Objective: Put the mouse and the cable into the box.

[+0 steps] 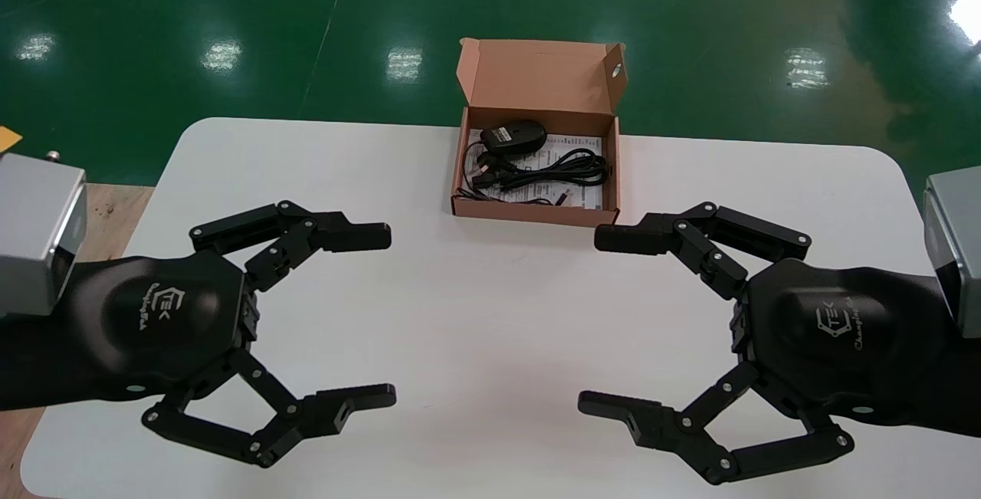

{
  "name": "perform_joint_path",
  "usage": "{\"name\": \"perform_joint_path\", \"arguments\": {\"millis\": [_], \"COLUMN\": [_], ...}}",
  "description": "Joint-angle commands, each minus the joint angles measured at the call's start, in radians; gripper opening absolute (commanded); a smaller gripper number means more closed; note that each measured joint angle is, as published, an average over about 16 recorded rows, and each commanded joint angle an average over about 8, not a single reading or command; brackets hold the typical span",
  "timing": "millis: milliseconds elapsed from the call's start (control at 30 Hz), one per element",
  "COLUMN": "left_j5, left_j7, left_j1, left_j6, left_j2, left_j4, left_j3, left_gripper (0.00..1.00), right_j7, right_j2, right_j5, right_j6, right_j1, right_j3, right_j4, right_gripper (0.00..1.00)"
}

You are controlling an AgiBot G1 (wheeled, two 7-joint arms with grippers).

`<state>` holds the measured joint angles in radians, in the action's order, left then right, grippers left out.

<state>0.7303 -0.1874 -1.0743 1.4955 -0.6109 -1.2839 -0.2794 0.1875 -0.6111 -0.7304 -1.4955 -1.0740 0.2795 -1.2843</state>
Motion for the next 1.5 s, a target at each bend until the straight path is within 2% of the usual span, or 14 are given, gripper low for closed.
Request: {"name": "perform_joint_path", "arguments": {"millis": [33,1500], "left_j5": [0.0,0.0], "left_j7": [0.0,0.0], "left_j1": [0.0,0.0], "left_j6": [0.0,0.0], "left_j2": [0.0,0.0], "left_j4": [0.0,0.0], "left_j3": [0.0,0.0], "left_gripper": [1.0,1.0], "right_j7": [0.0,-0.001], "right_j2": [0.0,0.0], "right_j5": [0.0,-0.001], "right_j6": [0.0,0.0], "right_j1": [0.0,-0.001], "right_j3": [0.0,0.0], "right_j4": [0.0,0.001], "right_gripper": [1.0,1.0]}}
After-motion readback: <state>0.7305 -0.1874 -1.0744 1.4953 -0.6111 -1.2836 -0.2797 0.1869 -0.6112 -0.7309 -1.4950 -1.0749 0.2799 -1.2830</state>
